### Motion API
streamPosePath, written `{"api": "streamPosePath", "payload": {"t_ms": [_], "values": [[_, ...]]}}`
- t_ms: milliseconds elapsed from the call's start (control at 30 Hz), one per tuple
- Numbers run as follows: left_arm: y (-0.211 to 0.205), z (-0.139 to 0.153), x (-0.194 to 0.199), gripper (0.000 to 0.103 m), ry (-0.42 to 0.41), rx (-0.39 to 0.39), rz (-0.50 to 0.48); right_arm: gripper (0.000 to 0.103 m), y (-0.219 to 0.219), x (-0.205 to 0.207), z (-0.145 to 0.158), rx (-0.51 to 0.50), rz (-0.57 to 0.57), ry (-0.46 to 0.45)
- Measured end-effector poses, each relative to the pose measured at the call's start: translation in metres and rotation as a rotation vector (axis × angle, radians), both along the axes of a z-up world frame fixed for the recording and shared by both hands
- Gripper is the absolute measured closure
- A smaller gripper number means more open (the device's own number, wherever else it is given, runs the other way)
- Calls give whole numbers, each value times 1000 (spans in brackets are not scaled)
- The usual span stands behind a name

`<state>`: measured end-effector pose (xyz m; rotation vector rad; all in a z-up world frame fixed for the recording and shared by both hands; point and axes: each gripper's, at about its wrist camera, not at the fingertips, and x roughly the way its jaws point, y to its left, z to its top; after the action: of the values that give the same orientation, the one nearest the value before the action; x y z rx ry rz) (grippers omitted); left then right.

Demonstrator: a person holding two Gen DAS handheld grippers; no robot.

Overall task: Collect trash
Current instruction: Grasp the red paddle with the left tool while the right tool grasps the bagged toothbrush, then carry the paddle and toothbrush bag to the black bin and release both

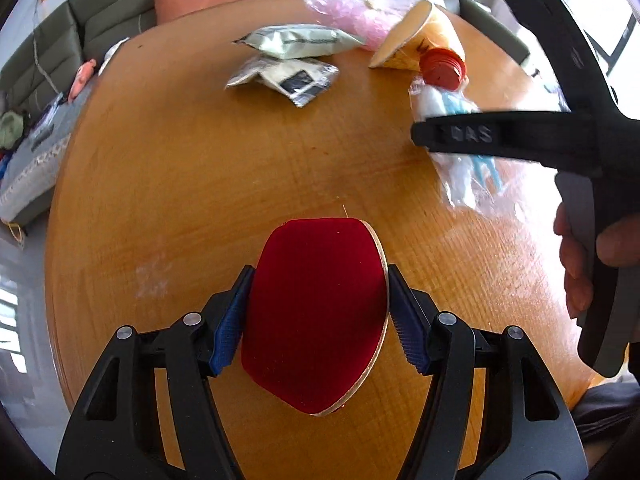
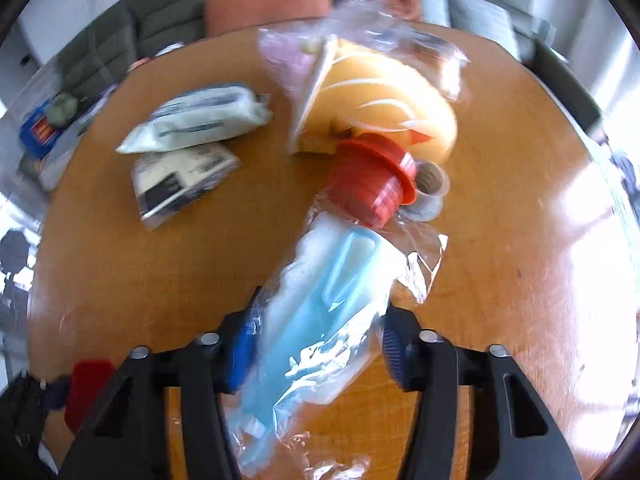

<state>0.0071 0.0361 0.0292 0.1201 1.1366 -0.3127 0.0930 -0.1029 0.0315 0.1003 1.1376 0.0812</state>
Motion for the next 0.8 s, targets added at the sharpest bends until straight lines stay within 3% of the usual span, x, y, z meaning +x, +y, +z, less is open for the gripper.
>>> {"api": "streamPosePath", "payload": {"t_ms": [167,400,800], "values": [[22,8,-9,40,-5,-36,57,62,-1,-18,13,88,27,0],[62,15,-17,40,-11,-61,125,61,29,-35,37,91,124,-58],[160,18,-41,40,-43,-77,326,60,165,-37,48,102,361,-67]]}}
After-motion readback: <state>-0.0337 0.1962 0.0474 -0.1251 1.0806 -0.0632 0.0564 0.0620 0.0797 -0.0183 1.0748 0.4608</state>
